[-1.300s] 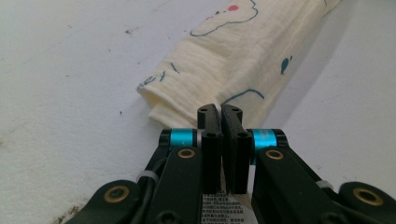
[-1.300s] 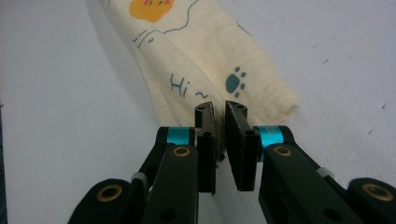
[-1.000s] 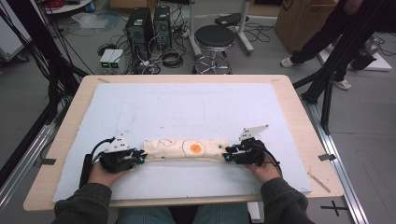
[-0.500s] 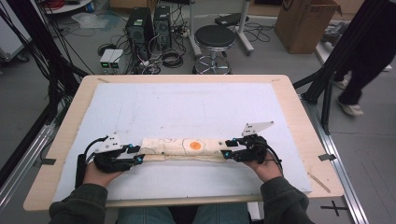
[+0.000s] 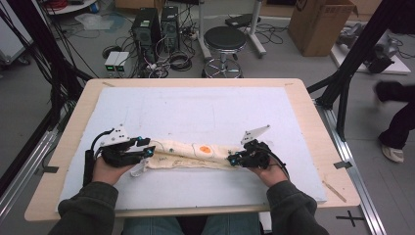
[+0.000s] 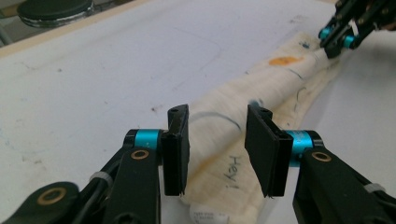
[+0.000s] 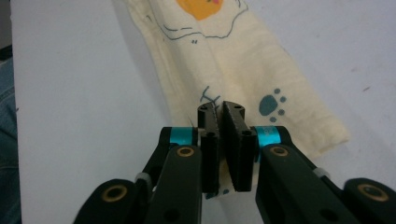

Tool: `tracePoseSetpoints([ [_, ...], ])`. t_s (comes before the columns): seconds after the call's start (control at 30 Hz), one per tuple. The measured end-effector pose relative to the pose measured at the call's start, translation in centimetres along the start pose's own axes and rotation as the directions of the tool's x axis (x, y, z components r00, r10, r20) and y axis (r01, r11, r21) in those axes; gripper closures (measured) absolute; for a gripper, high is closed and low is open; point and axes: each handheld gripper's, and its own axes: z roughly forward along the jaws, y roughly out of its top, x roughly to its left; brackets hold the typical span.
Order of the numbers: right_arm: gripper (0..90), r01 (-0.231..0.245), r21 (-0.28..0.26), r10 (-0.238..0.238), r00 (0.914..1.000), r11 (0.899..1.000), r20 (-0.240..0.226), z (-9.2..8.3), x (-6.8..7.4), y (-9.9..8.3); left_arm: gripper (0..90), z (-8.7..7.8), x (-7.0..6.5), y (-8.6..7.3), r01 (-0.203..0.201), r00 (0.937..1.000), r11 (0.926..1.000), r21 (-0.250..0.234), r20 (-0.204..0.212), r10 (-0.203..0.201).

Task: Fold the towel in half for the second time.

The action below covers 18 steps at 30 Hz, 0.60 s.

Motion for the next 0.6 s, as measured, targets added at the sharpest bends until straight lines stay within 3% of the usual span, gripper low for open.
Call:
tracePoseSetpoints([
  [0.1,86.6,0.001,0.0,-0.001,1.0,1.0,-0.002,-0.1,0.1,-0.4,59.9,0.1,0.2,0.5,0.012,0.9999,0.9997,-0.019,0.002,-0.012],
  [0.2,86.6,0.027,-0.006,-0.027,0.9996,1.0,-0.006,-0.3,0.2,-0.5,61.0,0.8,0.2,0.9,0.006,1.0,1.0,-0.006,0.006,-0.006],
  [0.37,86.6,0.055,-0.012,-0.056,0.9982,0.998,-0.021,-0.6,0.4,-0.8,64.2,2.8,0.2,0.9,0.022,0.9996,0.9973,0.07,0.016,-0.023],
  [0.47,86.4,0.069,-0.014,-0.069,0.9973,0.998,-0.024,-0.7,0.4,-1.0,67.6,3.7,0.3,1.1,0.053,0.9983,0.9964,0.066,0.021,-0.054],
  [0.6,86.2,0.072,-0.006,-0.072,0.9969,0.997,-0.033,-0.6,0.3,-1.1,73.9,4.5,-0.1,1.0,0.03,0.9985,0.9891,0.144,0.042,-0.036],
])
